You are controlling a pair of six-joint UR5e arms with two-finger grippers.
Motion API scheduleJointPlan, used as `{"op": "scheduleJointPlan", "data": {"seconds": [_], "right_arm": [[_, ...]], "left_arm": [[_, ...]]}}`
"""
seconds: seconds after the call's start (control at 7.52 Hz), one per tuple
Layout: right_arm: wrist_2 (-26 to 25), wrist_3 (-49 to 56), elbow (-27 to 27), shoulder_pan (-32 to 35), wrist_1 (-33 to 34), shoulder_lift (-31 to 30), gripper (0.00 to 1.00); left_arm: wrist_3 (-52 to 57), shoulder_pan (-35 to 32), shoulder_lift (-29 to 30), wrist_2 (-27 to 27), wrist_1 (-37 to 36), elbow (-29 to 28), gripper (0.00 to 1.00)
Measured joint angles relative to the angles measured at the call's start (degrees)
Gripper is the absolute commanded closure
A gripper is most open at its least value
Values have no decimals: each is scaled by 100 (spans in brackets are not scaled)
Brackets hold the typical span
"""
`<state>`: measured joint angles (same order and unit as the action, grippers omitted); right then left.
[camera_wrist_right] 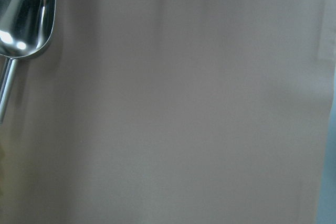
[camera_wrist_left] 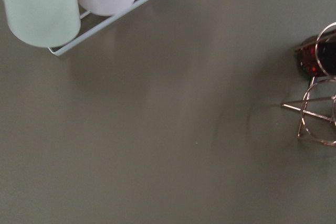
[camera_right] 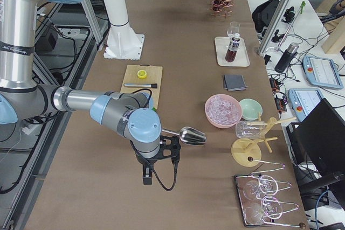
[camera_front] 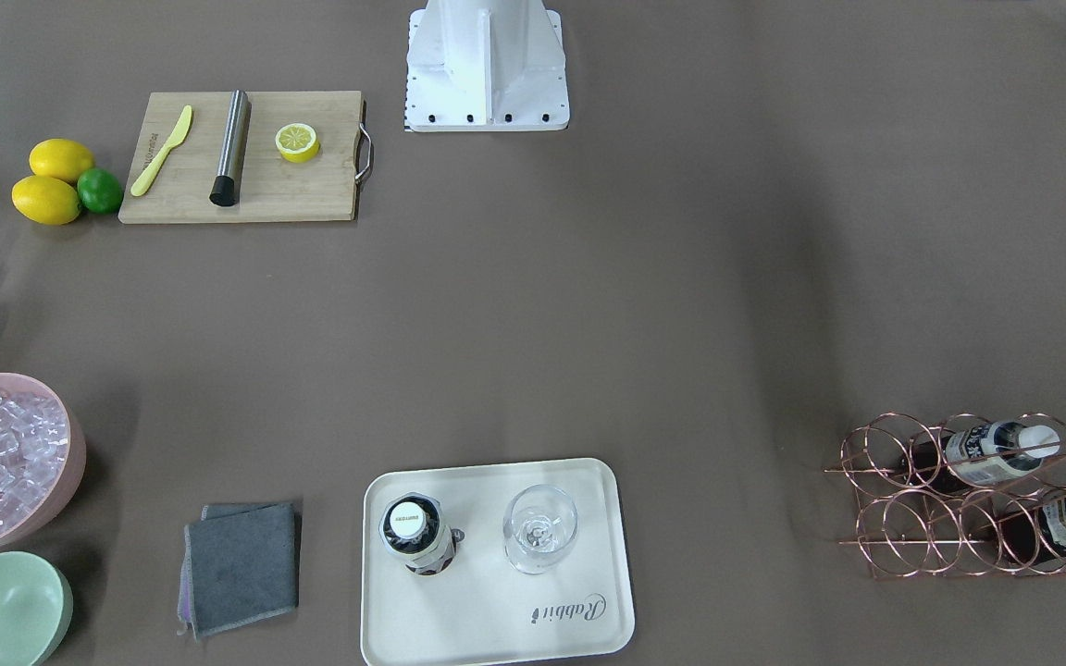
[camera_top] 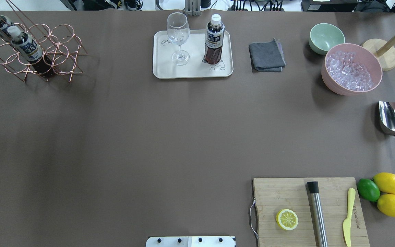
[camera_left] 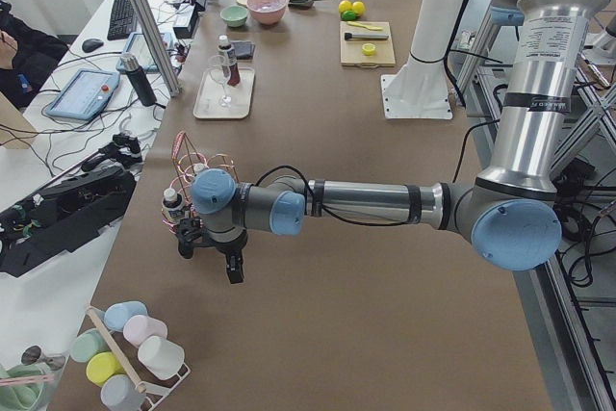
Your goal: Take tea from basket to plate
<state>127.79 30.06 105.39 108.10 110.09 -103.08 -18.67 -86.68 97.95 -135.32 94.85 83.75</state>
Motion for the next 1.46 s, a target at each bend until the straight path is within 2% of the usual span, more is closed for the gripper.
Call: {"op": "scheduleJointPlan", "data": {"seconds": [0.13, 0.4, 0.93, 1.46], "right_arm": [[0, 0, -5, 0, 2, -1, 0], [0, 0, -9, 0, 0, -1, 0], [0, 0, -10, 0, -5, -1, 0], [0, 0, -14, 0, -1, -6, 0]], "left_arm": [[78, -65, 36, -36, -400, 179, 1], [943, -116, 14, 106, -1094, 505, 1], [1326, -316, -9, 146, -1246, 212, 2], [1326, -358, -4, 137, -1249, 167, 1]]}}
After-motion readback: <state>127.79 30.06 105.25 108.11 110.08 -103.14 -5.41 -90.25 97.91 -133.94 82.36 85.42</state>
